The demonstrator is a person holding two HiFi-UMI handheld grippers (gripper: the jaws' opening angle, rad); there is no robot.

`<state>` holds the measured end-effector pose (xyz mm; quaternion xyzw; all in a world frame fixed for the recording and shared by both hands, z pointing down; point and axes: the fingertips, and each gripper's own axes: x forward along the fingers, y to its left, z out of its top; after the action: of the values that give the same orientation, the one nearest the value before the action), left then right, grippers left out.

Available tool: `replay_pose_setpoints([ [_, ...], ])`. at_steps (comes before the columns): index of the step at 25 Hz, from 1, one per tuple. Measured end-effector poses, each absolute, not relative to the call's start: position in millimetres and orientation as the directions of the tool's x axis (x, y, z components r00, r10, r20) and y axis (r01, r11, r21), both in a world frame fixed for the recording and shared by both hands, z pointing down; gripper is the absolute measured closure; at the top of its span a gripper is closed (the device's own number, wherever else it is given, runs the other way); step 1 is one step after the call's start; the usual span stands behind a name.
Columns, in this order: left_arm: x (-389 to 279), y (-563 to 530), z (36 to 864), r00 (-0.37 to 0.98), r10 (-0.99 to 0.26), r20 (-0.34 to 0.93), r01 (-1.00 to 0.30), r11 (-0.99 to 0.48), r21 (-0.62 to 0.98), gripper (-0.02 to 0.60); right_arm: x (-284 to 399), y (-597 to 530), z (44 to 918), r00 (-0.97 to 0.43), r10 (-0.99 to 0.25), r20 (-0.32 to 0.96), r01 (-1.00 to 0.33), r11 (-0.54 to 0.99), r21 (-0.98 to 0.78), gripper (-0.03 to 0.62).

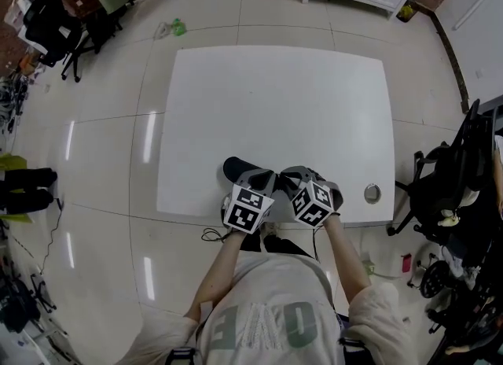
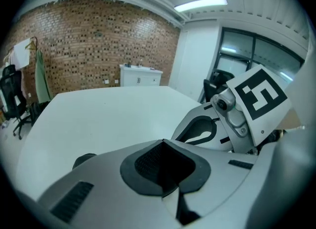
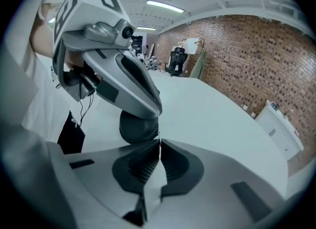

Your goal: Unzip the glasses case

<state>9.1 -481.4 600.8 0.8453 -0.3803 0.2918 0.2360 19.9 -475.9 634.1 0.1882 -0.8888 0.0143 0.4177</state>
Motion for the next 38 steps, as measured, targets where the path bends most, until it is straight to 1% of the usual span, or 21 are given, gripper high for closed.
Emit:
replay_pose_setpoints([
  [3,0.8,-481.2,591.0,0.567,-0.557,0.607,-0.799,-0.551,0.241,0.578,29.5,-475.5,620.1,-0.609,-0.414,0.677,-0.504,0.861,0.073,0.592],
  [5,-11.9,-479.2,571.1,0.576,-0.617,0.537,-0.811,-0.514,0.28,0.578,39.5,-470.8,601.1,-0.61,-0.492,0.621,-0.609,0.793,0.03,0.592],
  [6,-19.9,-476.8,555.9,0.579,-0.657,0.483,-0.815,-0.497,0.3,0.578,45.6,-466.3,590.2,-0.61,-0.528,0.59,-0.655,0.755,-0.002,0.592],
  [8,-39.7,-469.9,518.8,0.578,-0.747,0.329,-0.809,-0.468,0.356,0.578,59.2,-456.1,567.3,-0.623,-0.596,0.507,-0.732,0.673,-0.107,0.592],
  [10,-65.5,-460.4,482.5,0.554,-0.819,0.149,-0.783,-0.451,0.428,0.578,74.1,-444.8,543.7,-0.64,-0.659,0.394,-0.767,0.582,-0.271,0.592],
  [12,-93.9,-444.7,455.2,0.51,-0.86,-0.007,-0.746,-0.446,0.494,0.578,94.3,-428.3,520.6,-0.617,-0.74,0.266,-0.76,0.473,-0.446,0.592],
  [14,-118.4,-422.3,439.8,0.473,-0.875,-0.105,-0.721,-0.453,0.524,0.578,115.5,-403.0,501.4,-0.559,-0.816,0.15,-0.727,0.394,-0.562,0.592],
  [16,-134.6,-391.6,432.2,0.465,-0.873,-0.15,-0.716,-0.47,0.516,0.578,130.7,-365.9,489.5,-0.5,-0.862,0.084,-0.727,0.365,-0.582,0.592],
  [18,-146.5,-348.5,424.9,0.469,-0.863,-0.186,-0.714,-0.495,0.495,0.578,135.7,-318.1,481.0,-0.46,-0.887,0.048,-0.742,0.354,-0.57,0.592],
  [22,-163.9,-238.8,405.2,0.483,-0.828,-0.285,-0.685,-0.56,0.466,0.578,120.0,-212.2,458.9,-0.429,-0.903,-0.016,-0.753,0.367,-0.547,0.592],
  [27,-178.1,-102.7,373.4,0.495,-0.803,-0.333,-0.667,-0.596,0.446,0.578,102.6,-81.6,419.3,-0.358,-0.932,-0.06,-0.791,0.337,-0.511,0.592],
  [30,-187.5,-23.8,351.7,0.479,-0.801,-0.359,-0.669,-0.598,0.442,0.578,93.1,-7.7,385.9,-0.366,-0.922,-0.124,-0.806,0.381,-0.453,0.592],
  [33,-193.9,57.2,343.7,0.465,-0.799,-0.381,-0.67,-0.599,0.439,0.578,83.2,68.7,366.3,-0.398,-0.904,-0.155,-0.82,0.426,-0.382,0.592],
  [38,-178.8,211.4,343.8,0.452,-0.795,-0.405,-0.683,-0.6,0.417,0.578,83.4,216.4,371.6,-0.423,-0.888,-0.179,-0.798,0.459,-0.391,0.592],
])
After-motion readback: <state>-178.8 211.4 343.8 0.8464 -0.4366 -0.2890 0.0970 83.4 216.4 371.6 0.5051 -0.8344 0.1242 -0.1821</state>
